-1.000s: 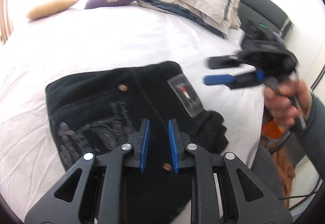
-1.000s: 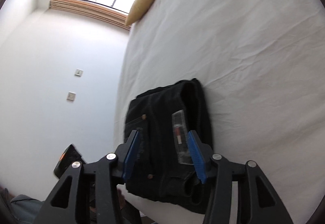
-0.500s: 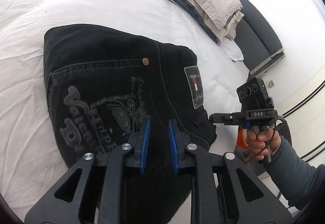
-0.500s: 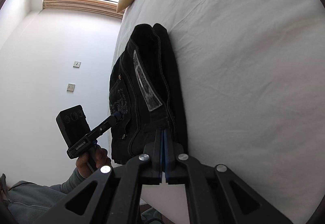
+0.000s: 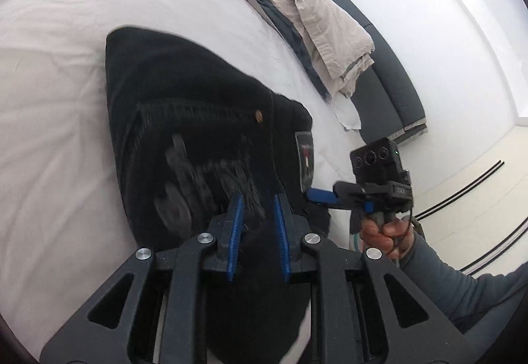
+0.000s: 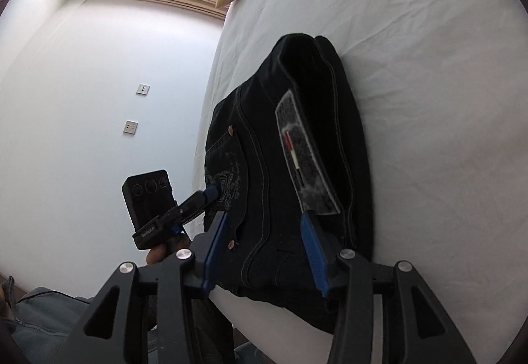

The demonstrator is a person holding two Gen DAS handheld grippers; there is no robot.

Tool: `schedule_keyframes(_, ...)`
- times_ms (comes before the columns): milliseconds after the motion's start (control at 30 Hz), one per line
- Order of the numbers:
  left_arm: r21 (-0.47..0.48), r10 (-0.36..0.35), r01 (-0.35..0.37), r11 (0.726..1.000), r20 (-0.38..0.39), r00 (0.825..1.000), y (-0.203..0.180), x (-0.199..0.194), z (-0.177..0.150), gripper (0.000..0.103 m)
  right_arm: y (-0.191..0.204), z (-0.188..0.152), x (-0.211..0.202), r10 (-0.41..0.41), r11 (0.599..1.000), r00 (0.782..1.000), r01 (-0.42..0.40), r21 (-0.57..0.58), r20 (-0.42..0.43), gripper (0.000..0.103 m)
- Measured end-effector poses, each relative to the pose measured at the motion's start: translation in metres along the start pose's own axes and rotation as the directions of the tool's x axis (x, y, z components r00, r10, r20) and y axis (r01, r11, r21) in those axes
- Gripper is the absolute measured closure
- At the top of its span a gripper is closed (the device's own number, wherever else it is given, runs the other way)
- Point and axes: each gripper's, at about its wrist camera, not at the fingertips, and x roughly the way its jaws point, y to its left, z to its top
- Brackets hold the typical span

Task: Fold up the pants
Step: 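Lower the folded jeans onto the bed and open both grippers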

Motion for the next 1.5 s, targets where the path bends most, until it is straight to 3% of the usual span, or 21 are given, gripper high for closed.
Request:
schedule_keyframes(100,0.011,-0.033,0.033,0.999,-0.057,0.998,-0.022,0.009,-0.05,0.085,-0.001,-0.015,-0.019,0.028,0.999,0.998,-0.029,0.013,0.05,0.053)
schedule_keyframes(167,0.035,-0.035,0.039,0.999,-0.102,0.994,-0.037,0.004,-0.071,0.085,0.003,-0.019,-0.037,0.026,1.0,0.995,-0.026,-0.004,0.094,0.037)
schedule_keyframes(267,0.082,0.124,-0.118,0.99,-0.066,0.99,-0.048,-0.015,-0.067,0.085,0.006,-0.011,-0.054,-0.002,1.0,0.985,0.002,0.002,0.172,0.016)
schedule_keyframes(333,0.095,0.252,-0.254,0.963,0.035,0.967,-0.054,-0.037,-0.051,0.083,0.003,0.001,-0.055,-0.045,0.999,0.979,0.042,0.02,0.199,0.015)
schedule_keyframes(367,0.089,0.294,-0.301,0.95,0.079,0.952,-0.056,-0.049,-0.044,0.074,-0.001,0.006,-0.054,-0.054,0.998,0.978,0.05,0.025,0.2,0.015)
schedule_keyframes(400,0.086,0.323,-0.334,0.939,0.121,0.939,-0.058,-0.059,-0.036,0.04,-0.001,0.013,-0.048,-0.06,0.998,0.979,0.057,0.023,0.193,0.015)
schedule_keyframes(467,0.098,0.423,-0.448,0.889,0.202,0.883,-0.062,-0.065,-0.023,0.0,0.0,0.023,-0.033,-0.075,0.997,0.984,0.074,0.013,0.161,0.015)
schedule_keyframes(500,0.103,0.45,-0.479,0.872,0.217,0.866,-0.062,-0.064,-0.019,0.0,0.0,0.027,-0.023,-0.085,0.996,0.987,0.085,0.011,0.137,0.015)
schedule_keyframes(633,0.074,0.487,-0.494,0.867,0.095,0.868,-0.05,-0.041,0.003,0.0,-0.003,0.036,0.01,-0.171,0.985,0.983,0.172,0.0,0.059,0.015)
schedule_keyframes(800,0.054,0.546,-0.545,0.837,-0.018,0.837,-0.031,-0.005,0.015,0.0,0.01,0.035,0.024,-0.215,0.973,0.976,0.218,-0.075,0.044,0.004)
schedule_keyframes(900,0.047,0.535,-0.533,0.845,-0.039,0.844,-0.021,0.01,0.019,0.0,0.015,0.036,0.03,-0.261,0.958,0.965,0.262,-0.12,0.023,0.003)
schedule_keyframes(1000,0.046,0.552,-0.55,0.834,-0.047,0.833,-0.022,0.018,0.024,0.001,0.02,0.037,0.036,-0.312,0.937,0.95,0.311,-0.161,0.019,0.007)
schedule_keyframes(1067,0.05,0.556,-0.554,0.831,-0.061,0.829,-0.021,0.026,0.027,0.011,0.024,0.037,0.042,-0.358,0.916,0.934,0.355,-0.186,0.016,0.018)
schedule_keyframes(1167,0.052,0.566,-0.563,0.825,-0.09,0.82,-0.019,0.031,0.028,0.041,0.029,0.036,0.046,-0.415,0.889,0.91,0.409,-0.207,0.014,0.031)
schedule_keyframes(1200,0.049,0.554,-0.552,0.833,-0.098,0.827,-0.017,0.034,0.028,0.051,0.031,0.036,0.047,-0.442,0.875,0.897,0.434,-0.214,0.016,0.037)
schedule_keyframes(1267,0.057,0.555,-0.552,0.832,-0.098,0.826,-0.018,0.037,0.028,0.056,0.033,0.034,0.047,-0.479,0.856,0.878,0.472,-0.213,0.019,0.054)
schedule_keyframes(1367,0.079,0.564,-0.559,0.826,-0.093,0.82,-0.023,0.043,0.029,0.064,0.037,0.03,0.044,-0.496,0.847,0.868,0.493,-0.199,0.041,0.065)
schedule_keyframes(1500,0.07,0.551,-0.546,0.835,-0.082,0.831,-0.025,0.043,0.031,0.071,0.055,0.021,0.046,-0.535,0.812,0.84,0.541,-0.22,0.091,0.076)
